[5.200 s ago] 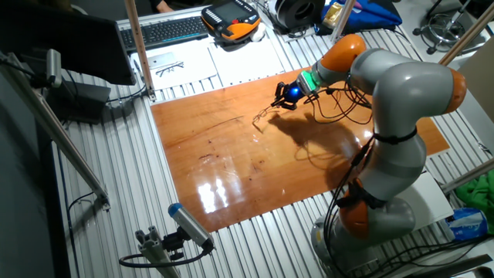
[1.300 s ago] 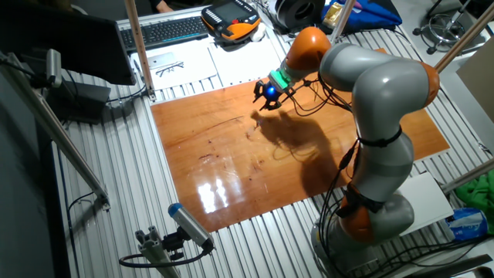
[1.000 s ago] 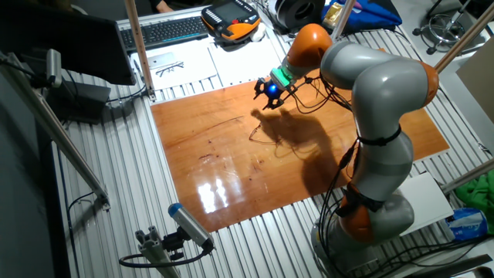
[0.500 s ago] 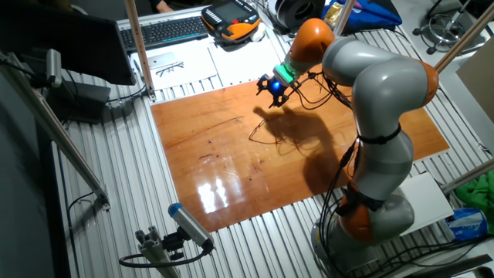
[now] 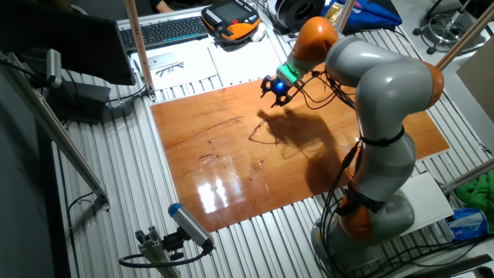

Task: Unfold the leg of the glasses (with one hand)

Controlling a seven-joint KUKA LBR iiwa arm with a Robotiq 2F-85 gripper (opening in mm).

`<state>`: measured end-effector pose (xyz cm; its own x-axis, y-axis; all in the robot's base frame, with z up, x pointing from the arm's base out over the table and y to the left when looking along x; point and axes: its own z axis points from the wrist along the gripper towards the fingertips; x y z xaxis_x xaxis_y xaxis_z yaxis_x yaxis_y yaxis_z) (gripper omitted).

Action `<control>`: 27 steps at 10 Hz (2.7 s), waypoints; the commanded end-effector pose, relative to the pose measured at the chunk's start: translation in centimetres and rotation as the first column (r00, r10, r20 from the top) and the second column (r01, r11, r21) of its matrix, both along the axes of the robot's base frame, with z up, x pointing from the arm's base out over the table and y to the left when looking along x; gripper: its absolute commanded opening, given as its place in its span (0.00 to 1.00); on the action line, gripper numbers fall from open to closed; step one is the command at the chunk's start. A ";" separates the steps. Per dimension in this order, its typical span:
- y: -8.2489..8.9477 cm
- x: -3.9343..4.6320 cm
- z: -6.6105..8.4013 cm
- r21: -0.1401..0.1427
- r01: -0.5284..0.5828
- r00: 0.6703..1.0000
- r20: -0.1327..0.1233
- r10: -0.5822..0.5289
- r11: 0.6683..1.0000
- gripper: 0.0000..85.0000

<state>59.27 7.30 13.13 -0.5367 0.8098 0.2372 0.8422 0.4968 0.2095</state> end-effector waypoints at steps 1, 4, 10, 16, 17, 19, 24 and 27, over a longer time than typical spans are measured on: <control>-0.4 -0.22 0.1 0.001 -0.011 1.000 0.004 0.011 1.000 0.00; -2.0 -1.37 -0.6 0.006 -0.045 0.999 0.023 0.045 0.999 0.00; -1.1 -3.61 -1.4 -0.048 -0.048 0.998 0.047 0.050 0.998 0.00; -0.2 -4.76 -1.7 -0.074 -0.072 0.996 0.054 0.076 0.995 0.00; -0.1 -4.96 -1.9 -0.076 -0.072 0.995 0.057 0.077 0.994 0.00; 0.2 -5.47 -2.4 -0.085 -0.073 0.995 0.068 0.079 0.994 0.00; 0.6 -6.43 -4.0 -0.106 -0.076 0.992 0.095 0.086 0.991 0.00; 1.0 -6.55 -4.9 -0.102 -0.064 0.991 0.110 0.075 0.993 0.00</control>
